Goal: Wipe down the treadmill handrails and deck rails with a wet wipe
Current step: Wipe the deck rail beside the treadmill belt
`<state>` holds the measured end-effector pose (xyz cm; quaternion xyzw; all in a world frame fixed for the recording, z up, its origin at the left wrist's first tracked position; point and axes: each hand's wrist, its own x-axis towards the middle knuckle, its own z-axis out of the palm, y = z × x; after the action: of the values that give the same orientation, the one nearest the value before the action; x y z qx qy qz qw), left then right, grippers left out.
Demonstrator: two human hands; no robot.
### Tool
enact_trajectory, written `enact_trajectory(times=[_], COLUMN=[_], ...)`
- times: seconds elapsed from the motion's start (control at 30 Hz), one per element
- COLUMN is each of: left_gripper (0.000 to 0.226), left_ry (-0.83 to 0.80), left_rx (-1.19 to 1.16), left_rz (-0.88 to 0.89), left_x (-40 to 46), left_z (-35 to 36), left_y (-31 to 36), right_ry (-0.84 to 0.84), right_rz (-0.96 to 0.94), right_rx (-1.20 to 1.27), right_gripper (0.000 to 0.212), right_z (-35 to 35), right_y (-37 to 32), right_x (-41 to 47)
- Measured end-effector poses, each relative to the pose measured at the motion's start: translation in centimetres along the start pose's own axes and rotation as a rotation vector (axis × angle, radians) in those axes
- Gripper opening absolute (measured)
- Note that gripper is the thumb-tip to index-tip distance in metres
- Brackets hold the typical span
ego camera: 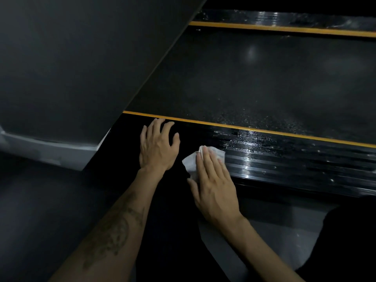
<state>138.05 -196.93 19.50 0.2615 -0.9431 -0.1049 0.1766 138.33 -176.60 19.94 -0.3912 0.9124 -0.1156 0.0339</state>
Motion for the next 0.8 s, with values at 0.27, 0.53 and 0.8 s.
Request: enact_trajectory(times=[0.27, 0.53, 0.8], left_gripper=[0.042, 0.043, 0.041], left_ry=[0.000, -0.013, -0.021], left_rx=[0.003, 0.012, -0.001], left_rz=[-0.007, 0.011, -0.008], left_x=[0.0, -0.1, 0.0], left_z=[-0.1, -0.1, -0.3], left_y=[0.0, 0.0, 0.0], right_ry=[-0.060, -0.045, -0.013], right_rz=[-0.122, -0.070, 0.010], right_rx=[-0.034, 0.012, 0.031], right_gripper=[0.068, 0.071, 0.067], right_z=[-0.5, -0.3, -0.7], right_y=[0.2, -0.3, 0.3], right_x=[2.6, 1.8, 2.5])
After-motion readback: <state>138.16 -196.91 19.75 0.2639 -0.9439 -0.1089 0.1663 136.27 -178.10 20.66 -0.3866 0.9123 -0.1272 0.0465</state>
